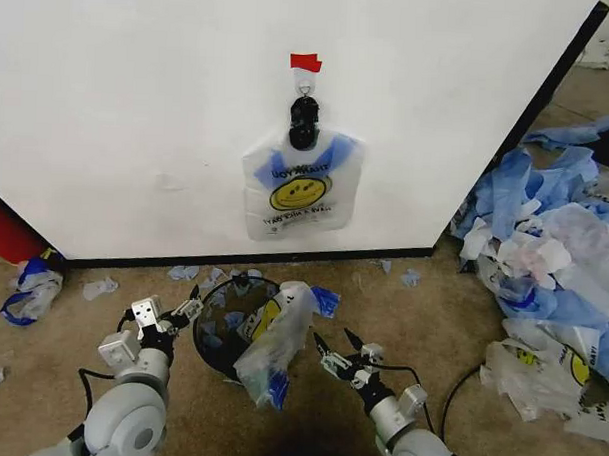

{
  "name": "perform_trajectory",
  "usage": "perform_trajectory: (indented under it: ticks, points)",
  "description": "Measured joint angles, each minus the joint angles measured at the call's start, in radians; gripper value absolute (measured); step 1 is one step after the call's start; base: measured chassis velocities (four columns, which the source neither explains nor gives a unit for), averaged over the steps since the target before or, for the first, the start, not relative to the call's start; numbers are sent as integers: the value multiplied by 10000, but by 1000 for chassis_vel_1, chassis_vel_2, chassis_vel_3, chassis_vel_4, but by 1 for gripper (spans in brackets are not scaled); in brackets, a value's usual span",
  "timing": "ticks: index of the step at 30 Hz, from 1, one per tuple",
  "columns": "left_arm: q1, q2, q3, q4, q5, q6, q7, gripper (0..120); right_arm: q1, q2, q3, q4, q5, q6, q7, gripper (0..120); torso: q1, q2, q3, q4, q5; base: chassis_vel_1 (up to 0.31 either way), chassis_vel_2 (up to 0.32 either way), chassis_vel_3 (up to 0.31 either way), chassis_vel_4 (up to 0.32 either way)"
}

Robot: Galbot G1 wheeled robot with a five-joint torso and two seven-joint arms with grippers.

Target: Pick up the garbage bag from the wall and place it over the trash bin.

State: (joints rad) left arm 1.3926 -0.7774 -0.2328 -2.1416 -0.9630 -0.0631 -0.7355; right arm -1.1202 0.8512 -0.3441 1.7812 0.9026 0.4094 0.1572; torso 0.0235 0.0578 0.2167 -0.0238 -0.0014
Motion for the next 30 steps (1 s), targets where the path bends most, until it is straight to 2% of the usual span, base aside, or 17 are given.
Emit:
perform_trajectory:
  ticks: [11,30]
  points:
    - [94,-15,-13,5,105,-75,31,93,585,103,-717,-15,150,-11,173,86,0,0,0,2,2,0,0,0,0]
    - [126,-110,16,253,303,-183,123,91,818,81,-991,530,325,-108,293,84,0,0,0,0,1,0,0,0,0]
